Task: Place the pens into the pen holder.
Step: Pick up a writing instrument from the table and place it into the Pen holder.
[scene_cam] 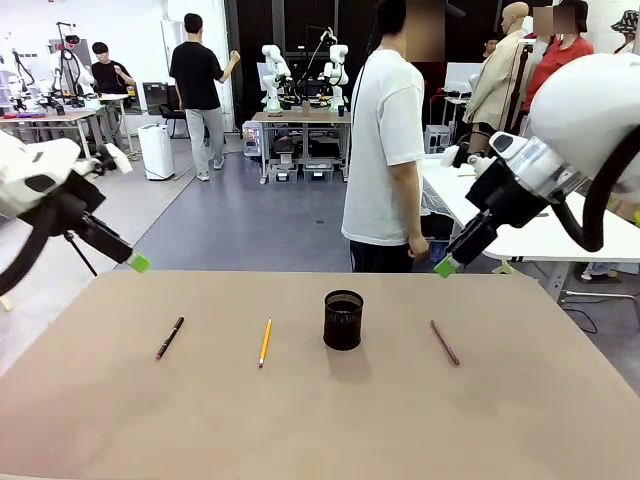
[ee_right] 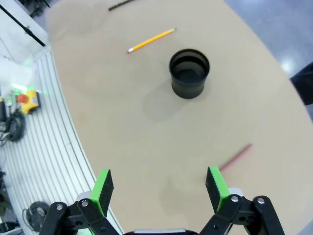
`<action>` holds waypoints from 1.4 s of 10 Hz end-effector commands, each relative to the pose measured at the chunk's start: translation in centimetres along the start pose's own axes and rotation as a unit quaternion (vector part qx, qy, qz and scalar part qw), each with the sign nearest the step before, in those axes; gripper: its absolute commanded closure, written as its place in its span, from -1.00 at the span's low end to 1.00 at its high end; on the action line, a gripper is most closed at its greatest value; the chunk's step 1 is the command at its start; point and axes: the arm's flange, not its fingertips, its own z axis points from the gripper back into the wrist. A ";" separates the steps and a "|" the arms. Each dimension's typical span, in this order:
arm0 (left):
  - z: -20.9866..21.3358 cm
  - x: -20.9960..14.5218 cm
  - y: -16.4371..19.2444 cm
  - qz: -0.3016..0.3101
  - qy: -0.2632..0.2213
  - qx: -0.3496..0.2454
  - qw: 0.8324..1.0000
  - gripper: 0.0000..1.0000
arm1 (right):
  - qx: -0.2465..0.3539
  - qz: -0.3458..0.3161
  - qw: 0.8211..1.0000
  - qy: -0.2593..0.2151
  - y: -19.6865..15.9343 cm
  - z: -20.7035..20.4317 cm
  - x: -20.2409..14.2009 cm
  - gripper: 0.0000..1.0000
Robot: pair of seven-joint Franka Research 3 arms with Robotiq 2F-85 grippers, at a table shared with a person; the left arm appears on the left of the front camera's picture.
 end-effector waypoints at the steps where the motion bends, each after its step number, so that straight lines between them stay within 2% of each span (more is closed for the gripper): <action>1: 1.7 0.5 1.7 0.007 -0.004 -0.025 1.000 -1.00 | 0.012 0.016 1.000 -0.008 -2.6 0.6 0.3 -1.00; 5: 4.7 0.7 2.8 -0.007 -0.032 -0.039 0.999 -1.00 | 0.034 0.025 0.995 -0.089 -5.5 3.7 -1.1 -1.00; 8: 5.1 0.8 2.6 -0.016 -0.040 -0.038 0.998 -1.00 | 0.022 0.024 0.993 -0.117 -6.1 5.8 -2.1 -1.00; 10: 5.1 0.9 2.2 -0.028 -0.046 -0.030 0.998 -1.00 | 0.015 0.015 0.992 -0.124 -5.9 6.7 -1.5 -1.00; 11: 5.1 0.9 2.4 -0.010 -0.032 -0.030 0.999 -1.00 | 0.003 0.009 0.992 -0.127 -5.7 6.6 -1.3 -1.00; 12: 5.1 0.9 2.4 -0.010 -0.032 -0.030 0.999 -1.00 | 0.011 0.009 0.994 -0.108 -6.1 6.5 -2.2 -1.00; 14: 5.1 0.9 2.4 -0.010 -0.032 -0.030 0.999 -1.00 | 0.011 0.009 0.994 -0.108 -6.1 6.5 -2.2 -1.00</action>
